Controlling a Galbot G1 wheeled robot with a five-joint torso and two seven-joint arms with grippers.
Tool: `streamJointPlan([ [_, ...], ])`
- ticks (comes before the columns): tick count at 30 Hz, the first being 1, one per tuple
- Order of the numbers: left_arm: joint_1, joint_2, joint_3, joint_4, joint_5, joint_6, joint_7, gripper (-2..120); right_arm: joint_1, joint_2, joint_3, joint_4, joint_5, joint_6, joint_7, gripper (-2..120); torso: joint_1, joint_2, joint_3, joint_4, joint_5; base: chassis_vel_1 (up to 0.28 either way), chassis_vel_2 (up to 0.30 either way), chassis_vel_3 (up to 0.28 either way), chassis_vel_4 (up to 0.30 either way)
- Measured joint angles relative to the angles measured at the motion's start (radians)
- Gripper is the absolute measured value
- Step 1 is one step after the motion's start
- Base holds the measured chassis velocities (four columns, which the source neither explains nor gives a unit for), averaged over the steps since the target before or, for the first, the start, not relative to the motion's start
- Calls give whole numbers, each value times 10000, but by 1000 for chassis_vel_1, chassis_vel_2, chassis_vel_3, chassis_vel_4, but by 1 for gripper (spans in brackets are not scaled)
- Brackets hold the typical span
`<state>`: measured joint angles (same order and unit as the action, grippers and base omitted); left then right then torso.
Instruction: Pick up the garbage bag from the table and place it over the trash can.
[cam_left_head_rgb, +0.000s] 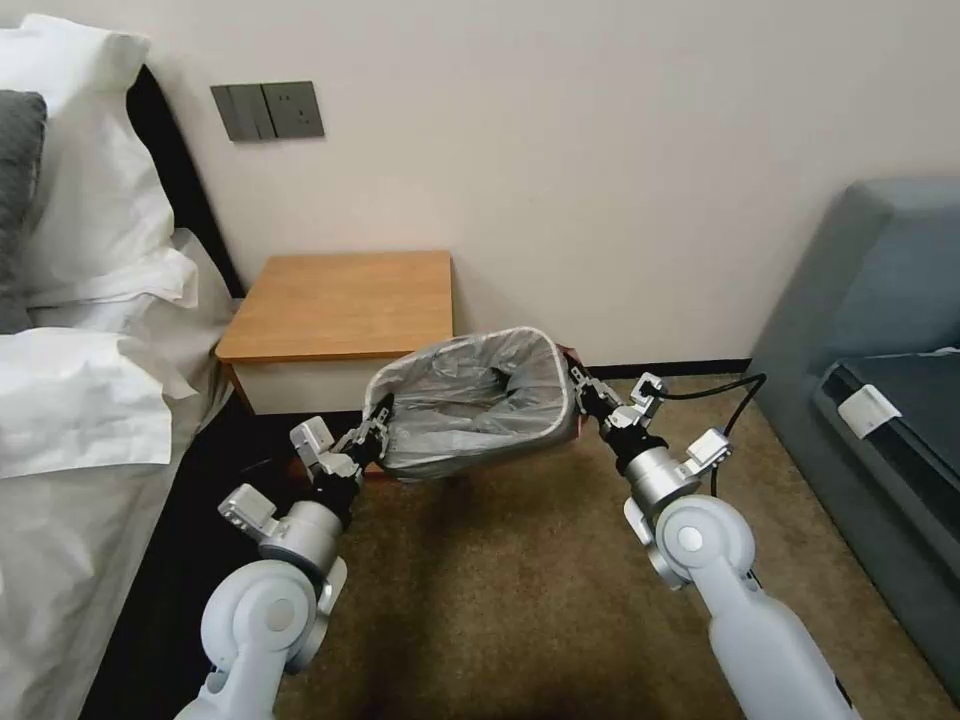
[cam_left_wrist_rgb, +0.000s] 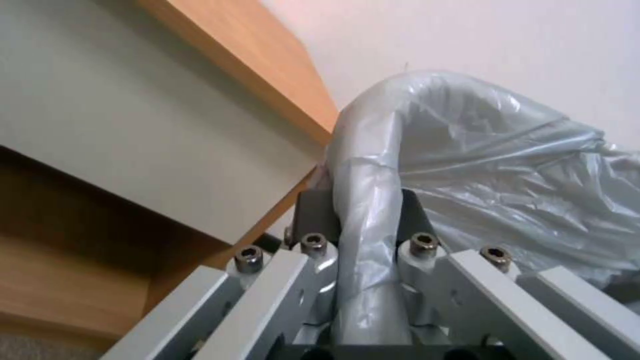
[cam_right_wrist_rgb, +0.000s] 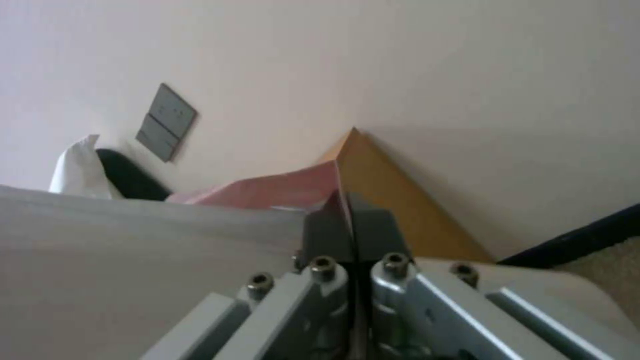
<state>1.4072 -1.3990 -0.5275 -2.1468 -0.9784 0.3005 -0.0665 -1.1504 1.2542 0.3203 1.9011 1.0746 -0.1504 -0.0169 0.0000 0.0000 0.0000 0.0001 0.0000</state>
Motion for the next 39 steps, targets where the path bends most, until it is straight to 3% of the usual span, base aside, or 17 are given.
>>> streamJointPlan([
  [16, -138, 46, -355, 135, -215, -34, -354, 6, -972, -412, 438, 789, 124, -279, -170, 59, 0, 1, 0, 0, 1, 0, 0, 0, 0],
  [22, -194, 109, -379, 364, 435, -133, -420, 6, -1492, -690, 715, 1709, 62, -279, -211, 80, 0, 0, -1, -1, -1, 0, 0, 0, 0],
  [25, -220, 191, -199, 564, 1369, -317, -310, 6, -1474, -1365, 801, 2771, -208, -354, -373, 95, 0, 1, 0, -2, -2, 0, 0, 0, 0],
  [26, -220, 191, -199, 564, 1369, -317, -310, 6, -1474, -1365, 801, 2771, -208, -354, -373, 95, 0, 1, 0, -2, -2, 0, 0, 0, 0],
  [28, -224, 232, -2, 670, 2069, -446, -190, 6, -1114, -2101, 661, 3252, -833, -466, -862, 99, 0, 1, 0, -1, 0, 0, 0, 0, 0],
  [29, -224, 232, -2, 670, 2069, -446, -190, 6, -1114, -2101, 661, 3252, -833, -466, -862, 99, 0, 1, 0, -1, 0, 0, 0, 0, 0],
  [31, -197, 280, 224, 756, 2841, -625, -85, 6, -620, -2997, 416, 3485, -1819, -638, -1551, 100, 0, 0, -1, 0, 1, 0, 0, 0, 0],
  [33, -178, 295, 323, 771, 3102, -662, -69, 6, -406, -3359, 264, 3567, -2199, -743, -1782, 100, 0, 0, 0, 0, -1, 0, 0, 0, 0],
  [35, -136, 329, 515, 778, 3546, -711, -53, 6, 114, -4155, -293, 3722, -2874, -927, -2120, 100, 0, 0, 0, 0, 1, 0, 0, 0, 0],
  [39, -98, 341, 668, 751, 3873, -724, -51, 6, 915, -4801, -1236, 3664, -3543, -1020, -2297, 97, 0, 0, 0, -1, 0, 0, 0, 0, 0],
])
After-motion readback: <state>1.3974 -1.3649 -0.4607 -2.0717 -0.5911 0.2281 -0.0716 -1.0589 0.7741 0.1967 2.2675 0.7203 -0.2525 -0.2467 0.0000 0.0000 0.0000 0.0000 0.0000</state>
